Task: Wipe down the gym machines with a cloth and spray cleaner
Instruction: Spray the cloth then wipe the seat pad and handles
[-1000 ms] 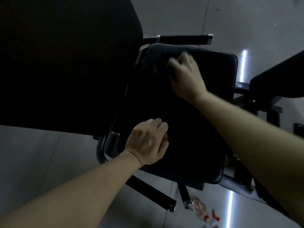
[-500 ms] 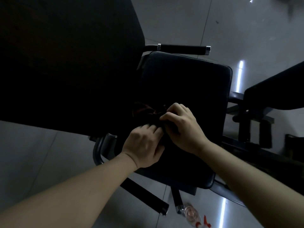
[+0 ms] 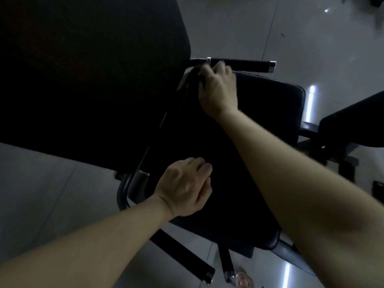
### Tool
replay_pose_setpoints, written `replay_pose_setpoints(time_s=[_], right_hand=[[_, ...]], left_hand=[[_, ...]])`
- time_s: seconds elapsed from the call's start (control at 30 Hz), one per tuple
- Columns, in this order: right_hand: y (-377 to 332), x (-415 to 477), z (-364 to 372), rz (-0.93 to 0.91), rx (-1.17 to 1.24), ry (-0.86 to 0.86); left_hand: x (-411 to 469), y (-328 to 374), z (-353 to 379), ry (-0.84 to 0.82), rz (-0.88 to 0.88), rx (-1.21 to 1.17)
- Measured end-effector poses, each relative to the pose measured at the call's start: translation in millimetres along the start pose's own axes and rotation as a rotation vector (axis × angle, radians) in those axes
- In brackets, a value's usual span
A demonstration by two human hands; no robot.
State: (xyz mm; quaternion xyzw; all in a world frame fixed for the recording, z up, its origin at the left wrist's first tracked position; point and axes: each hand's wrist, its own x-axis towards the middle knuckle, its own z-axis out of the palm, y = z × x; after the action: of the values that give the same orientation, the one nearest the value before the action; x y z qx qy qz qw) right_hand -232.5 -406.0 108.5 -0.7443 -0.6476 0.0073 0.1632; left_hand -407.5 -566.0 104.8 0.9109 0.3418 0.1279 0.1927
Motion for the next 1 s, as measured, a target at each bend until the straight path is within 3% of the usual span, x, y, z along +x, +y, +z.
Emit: replay_pose_setpoints(time_s=[0.17,0.27,0.33,0.47,0.57,0.67,0.87,0.93,1.0], right_hand=[[-12.6,-119.2,-39.5,-0.387,0.299,-0.319],[-8.1,-96.1,-33.7,-0.519,0.205,-0.349],[-11.0,-55.5,-16.8,-0.514,0.071,-0.237],[-9.5,30.3,9.7,-0.188,-0.132,-0.061],[-10.3,51.5,17.4,-0.021,-0.121,-0.003],[-16.0,11.0,7.8,-0.071,-0.018,-0.019],[28.7,-167.8,-74.1,-0.339,0.035,-0.217],[47.1,-178.0,-82.4,-0.389,-0.010,-0.225],[55.1,-141.0,-70.1,-0.324,-0.088,-0.143]], left_hand=[[-0.3,2.0,-5.2,-0.086,-0.011,0.090],[0.5,2.6,-7.5,-0.077,-0.022,0.055],[1.4,2.1,-5.5,-0.032,-0.022,0.029],[0.7,-1.9,0.4,0.026,0.014,-0.018],[0.8,-1.7,1.6,0.026,0.015,0.012],[0.0,-1.2,-0.6,0.020,0.001,-0.008],[-1.4,3.2,-5.1,-0.039,-0.042,0.037],[-0.5,2.9,-3.8,-0.011,-0.034,0.027],[-0.8,2.1,-1.9,0.013,-0.030,0.014]])
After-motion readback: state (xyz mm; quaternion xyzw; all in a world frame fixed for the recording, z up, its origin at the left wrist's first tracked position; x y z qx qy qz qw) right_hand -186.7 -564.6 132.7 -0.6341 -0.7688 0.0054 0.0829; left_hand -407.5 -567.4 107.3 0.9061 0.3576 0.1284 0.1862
